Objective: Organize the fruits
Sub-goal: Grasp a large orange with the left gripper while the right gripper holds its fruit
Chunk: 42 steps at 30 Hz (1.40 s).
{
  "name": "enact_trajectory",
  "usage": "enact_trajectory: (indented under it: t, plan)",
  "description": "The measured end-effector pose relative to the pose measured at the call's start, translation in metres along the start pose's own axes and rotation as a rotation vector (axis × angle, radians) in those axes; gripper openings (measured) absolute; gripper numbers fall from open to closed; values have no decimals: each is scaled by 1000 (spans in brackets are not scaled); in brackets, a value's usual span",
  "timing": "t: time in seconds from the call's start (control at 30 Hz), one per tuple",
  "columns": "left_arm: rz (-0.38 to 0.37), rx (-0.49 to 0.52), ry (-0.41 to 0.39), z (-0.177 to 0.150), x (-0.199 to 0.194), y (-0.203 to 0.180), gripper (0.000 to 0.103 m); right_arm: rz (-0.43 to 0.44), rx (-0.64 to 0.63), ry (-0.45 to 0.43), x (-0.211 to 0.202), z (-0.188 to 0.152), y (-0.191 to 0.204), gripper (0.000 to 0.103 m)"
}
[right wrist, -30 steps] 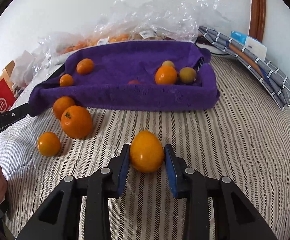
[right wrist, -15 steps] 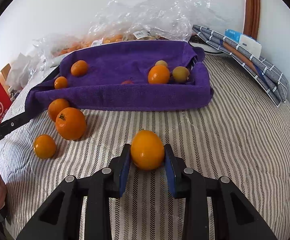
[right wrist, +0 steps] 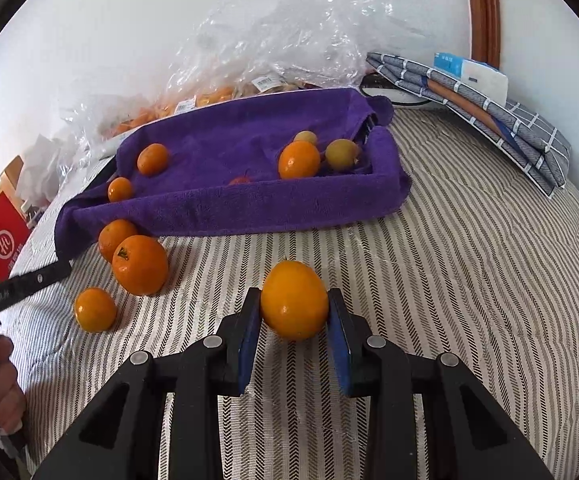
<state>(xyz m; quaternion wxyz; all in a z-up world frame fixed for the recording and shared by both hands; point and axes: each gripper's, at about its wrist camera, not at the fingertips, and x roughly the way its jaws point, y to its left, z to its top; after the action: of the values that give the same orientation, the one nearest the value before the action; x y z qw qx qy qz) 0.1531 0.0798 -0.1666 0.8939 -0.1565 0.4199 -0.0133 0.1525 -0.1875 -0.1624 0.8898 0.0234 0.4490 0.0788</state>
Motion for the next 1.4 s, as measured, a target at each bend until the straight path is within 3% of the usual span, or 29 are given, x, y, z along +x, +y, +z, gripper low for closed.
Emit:
enact_trajectory:
  t: [0.3, 0.73, 0.83, 0.93, 1.4]
  plan:
    - [-70, 33, -6, 12, -2, -34, 54, 14, 24, -16, -4, 0, -3, 33]
    - [-27, 73, 51, 22, 41, -56, 54, 38, 31, -25, -5, -1, -6, 33]
    - [-15, 84, 48, 23, 44, -61, 52, 36, 33, -20, -4, -1, -6, 33]
    - [-34, 105, 60, 24, 47, -64, 39, 41, 25, -14, -3, 0, -4, 33]
    - [-34, 26, -4, 17, 14, -26, 38, 101, 5, -45, -9, -2, -2, 33]
